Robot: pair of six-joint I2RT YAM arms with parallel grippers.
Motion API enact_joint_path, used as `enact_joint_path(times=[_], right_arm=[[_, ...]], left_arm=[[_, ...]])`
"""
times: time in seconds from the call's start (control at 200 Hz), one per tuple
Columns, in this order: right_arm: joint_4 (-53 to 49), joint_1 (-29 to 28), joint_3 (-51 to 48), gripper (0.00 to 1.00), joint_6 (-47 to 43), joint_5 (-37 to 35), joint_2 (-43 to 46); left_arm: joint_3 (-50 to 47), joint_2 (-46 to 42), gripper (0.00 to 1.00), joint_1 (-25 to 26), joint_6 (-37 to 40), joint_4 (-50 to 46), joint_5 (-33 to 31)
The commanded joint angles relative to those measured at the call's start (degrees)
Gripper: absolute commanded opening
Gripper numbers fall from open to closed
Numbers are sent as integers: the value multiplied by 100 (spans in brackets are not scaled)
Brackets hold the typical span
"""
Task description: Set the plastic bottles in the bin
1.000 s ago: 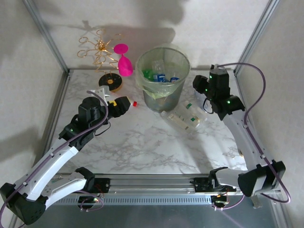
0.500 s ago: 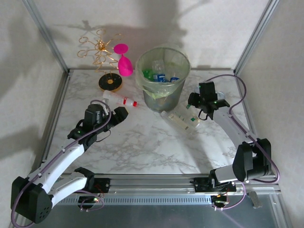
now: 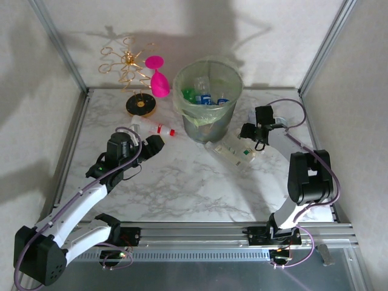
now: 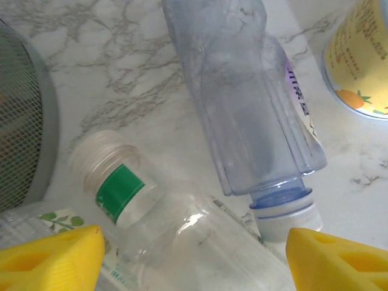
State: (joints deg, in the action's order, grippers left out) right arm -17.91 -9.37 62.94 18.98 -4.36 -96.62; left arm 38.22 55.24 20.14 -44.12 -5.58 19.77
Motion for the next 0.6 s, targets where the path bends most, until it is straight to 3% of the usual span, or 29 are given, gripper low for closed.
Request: enact_joint_path(times=[0.0,0.295,0.596], right_arm=[[69,-13,271,80,-239,356,-145],[116,-11,-3,76,-272,619,-112],[158,-15,-430,62,-152,801,126]], left_arm=[[15,-3,78,-42,125,64,80],[-7,32,78,-39,122,114,134],[10,57,78,-43,157,98,137]])
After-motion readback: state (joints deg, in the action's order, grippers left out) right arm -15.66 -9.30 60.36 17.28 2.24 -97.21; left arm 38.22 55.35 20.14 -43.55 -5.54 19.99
